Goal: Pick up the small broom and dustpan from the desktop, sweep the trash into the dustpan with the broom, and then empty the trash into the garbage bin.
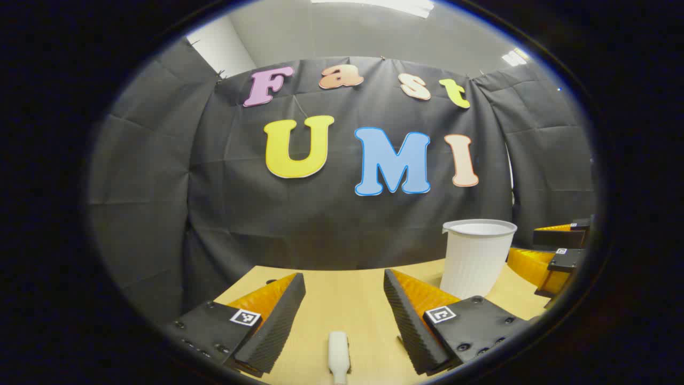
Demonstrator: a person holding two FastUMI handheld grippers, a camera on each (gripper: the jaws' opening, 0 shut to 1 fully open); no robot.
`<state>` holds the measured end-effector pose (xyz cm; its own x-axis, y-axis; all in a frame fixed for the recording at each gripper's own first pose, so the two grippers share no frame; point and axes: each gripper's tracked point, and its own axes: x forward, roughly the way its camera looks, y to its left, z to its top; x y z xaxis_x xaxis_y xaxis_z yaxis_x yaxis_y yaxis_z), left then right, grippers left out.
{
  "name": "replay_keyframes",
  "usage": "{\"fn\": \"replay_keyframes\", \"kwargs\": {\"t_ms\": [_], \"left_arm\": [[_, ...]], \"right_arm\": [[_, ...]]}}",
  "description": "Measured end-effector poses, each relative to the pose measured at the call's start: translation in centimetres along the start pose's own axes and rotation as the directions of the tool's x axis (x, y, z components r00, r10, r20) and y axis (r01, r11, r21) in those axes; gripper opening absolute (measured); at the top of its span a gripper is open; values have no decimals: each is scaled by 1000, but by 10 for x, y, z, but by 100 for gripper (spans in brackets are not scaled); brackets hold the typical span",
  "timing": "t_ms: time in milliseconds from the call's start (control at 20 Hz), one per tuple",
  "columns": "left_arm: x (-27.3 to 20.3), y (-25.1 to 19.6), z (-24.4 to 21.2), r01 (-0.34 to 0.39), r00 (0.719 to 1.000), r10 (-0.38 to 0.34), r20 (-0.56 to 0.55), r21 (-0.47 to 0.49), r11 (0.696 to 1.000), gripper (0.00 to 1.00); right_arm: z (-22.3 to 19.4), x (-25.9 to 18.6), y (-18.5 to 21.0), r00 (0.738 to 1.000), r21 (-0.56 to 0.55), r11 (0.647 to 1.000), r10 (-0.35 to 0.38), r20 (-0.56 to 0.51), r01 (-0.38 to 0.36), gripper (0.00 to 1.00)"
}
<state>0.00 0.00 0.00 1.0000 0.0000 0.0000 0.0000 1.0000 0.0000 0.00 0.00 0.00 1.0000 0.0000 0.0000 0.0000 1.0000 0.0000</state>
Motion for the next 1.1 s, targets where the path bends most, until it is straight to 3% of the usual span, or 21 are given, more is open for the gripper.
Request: {"fn": "replay_keyframes", "kwargs": {"t_ms": [400,1100], "left_arm": [[1,-2,-4,15,1000,-14,-17,32,999,96],[3,-15,-20,6,998,-6,-66,1,1000,96]], "right_arm": [[-8,1,5,999,8,1000,17,-37,-17,94],[-17,1,-10,997,-6,1000,18,-70,-19,94]]}}
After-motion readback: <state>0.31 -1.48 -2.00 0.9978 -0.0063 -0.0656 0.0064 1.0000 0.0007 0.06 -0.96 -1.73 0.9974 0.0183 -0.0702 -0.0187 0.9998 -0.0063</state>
